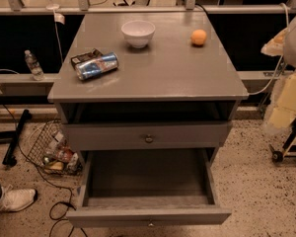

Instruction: Place orange into middle drawer

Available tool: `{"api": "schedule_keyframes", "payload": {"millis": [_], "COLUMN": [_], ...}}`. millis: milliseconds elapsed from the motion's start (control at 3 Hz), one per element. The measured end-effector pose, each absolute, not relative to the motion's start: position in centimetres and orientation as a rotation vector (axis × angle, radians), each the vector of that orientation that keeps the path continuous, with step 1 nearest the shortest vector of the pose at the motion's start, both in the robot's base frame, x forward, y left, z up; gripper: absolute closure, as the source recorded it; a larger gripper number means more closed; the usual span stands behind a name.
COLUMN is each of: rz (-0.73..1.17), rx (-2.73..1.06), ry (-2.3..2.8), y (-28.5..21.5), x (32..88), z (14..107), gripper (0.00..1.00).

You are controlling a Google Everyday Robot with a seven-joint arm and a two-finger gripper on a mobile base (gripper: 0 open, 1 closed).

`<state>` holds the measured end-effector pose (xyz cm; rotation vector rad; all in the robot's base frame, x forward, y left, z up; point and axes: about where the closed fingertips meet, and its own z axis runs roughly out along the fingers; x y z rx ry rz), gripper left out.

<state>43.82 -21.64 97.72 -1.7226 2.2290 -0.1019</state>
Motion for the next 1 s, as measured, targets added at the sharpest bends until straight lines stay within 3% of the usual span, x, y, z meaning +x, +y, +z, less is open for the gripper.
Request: {"api": "schedule_keyframes", "payload": {"millis": [667, 1000], "rz": [-0.060, 0.040], "rx": [-1.652, -1.508], "ry": [2.215, 2.135], "y": [-21.9, -23.5], "x": [44.8, 49.2], "z": [96.8, 95.4], "gripper": [0.00, 0.00]}}
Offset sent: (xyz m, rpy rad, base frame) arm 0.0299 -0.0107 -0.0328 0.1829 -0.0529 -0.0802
